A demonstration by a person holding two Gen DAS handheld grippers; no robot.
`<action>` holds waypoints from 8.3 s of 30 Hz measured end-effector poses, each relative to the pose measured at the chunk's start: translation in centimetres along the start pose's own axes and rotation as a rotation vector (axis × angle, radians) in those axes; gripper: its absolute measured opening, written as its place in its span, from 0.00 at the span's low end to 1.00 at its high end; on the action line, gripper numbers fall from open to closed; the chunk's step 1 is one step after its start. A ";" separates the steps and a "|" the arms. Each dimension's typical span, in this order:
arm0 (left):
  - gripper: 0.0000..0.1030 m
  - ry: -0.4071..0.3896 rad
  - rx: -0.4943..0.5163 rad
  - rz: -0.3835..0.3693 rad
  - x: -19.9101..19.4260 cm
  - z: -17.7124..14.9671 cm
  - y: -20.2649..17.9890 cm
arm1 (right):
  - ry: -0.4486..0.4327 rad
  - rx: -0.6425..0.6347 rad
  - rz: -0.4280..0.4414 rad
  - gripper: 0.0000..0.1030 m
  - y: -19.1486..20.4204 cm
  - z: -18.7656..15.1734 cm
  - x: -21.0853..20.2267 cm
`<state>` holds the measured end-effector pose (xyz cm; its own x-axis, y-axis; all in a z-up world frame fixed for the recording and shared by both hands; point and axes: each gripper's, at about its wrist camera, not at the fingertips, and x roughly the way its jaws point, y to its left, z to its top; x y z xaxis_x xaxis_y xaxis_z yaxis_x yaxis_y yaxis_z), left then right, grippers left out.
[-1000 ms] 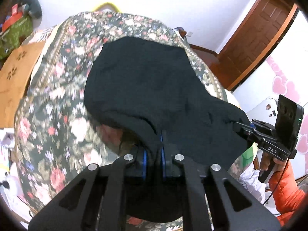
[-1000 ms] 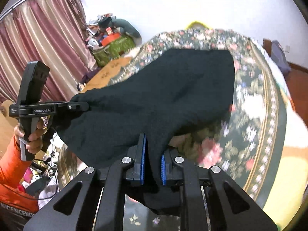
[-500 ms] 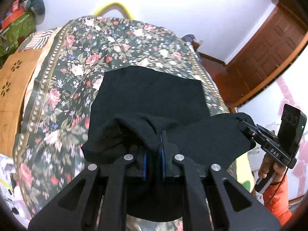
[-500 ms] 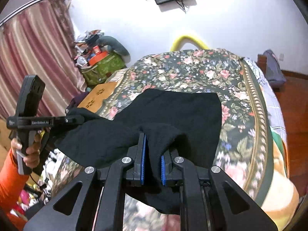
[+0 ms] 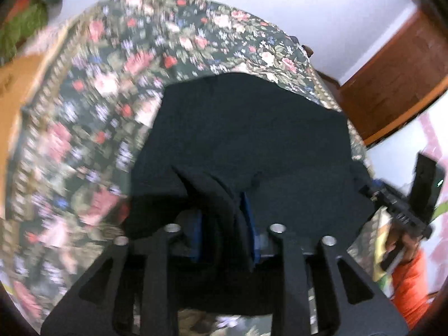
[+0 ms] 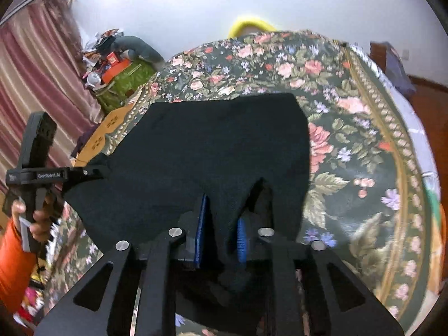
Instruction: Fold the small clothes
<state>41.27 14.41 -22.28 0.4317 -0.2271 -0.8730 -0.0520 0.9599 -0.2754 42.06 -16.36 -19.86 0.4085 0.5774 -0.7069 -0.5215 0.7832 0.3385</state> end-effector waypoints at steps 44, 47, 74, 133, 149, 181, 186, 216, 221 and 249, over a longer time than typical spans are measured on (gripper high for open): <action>0.96 -0.261 0.045 0.336 -6.1 6.0 -0.8 | -0.167 -0.158 -0.149 0.58 2.4 5.1 -3.1; 0.96 -0.210 0.037 0.333 -5.5 4.3 0.1 | -0.123 -0.167 -0.148 0.59 2.2 3.3 -2.8; 0.48 -0.079 -0.136 0.012 2.8 0.9 1.1 | -0.025 0.137 -0.023 0.41 -2.0 0.4 4.2; 0.51 -0.187 0.031 0.249 -13.7 -18.4 4.4 | -0.031 -0.238 0.030 0.37 17.5 -8.7 -4.2; 0.64 -0.094 0.025 0.314 -7.3 -15.8 4.7 | 0.069 -0.250 -0.101 0.38 14.5 -6.4 1.4; 0.81 -0.208 -0.104 0.406 -16.5 -25.1 7.2 | -0.040 -0.091 -0.098 0.52 13.1 -12.2 -9.0; 0.81 -0.362 -0.081 0.341 -21.9 -24.6 3.3 | -0.195 -0.131 -0.052 0.53 16.7 -10.9 -14.1; 0.99 -0.900 0.130 0.169 -38.4 -33.1 -13.5 | -0.659 -0.300 -0.063 0.93 28.1 -14.2 -27.7; 0.99 -0.911 0.118 0.181 -38.5 -33.2 -13.2 | -0.660 -0.292 -0.077 0.98 28.0 -14.4 -27.8; 1.00 -0.891 0.129 0.174 -37.6 -33.2 -13.0 | -0.634 -0.266 -0.091 0.99 27.7 -14.9 -27.8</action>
<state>-4.17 5.06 0.80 0.9648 0.0819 -0.2498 -0.1035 0.9918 -0.0747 5.13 -14.13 -0.09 0.7758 0.5990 -0.1983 -0.5975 0.7984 0.0738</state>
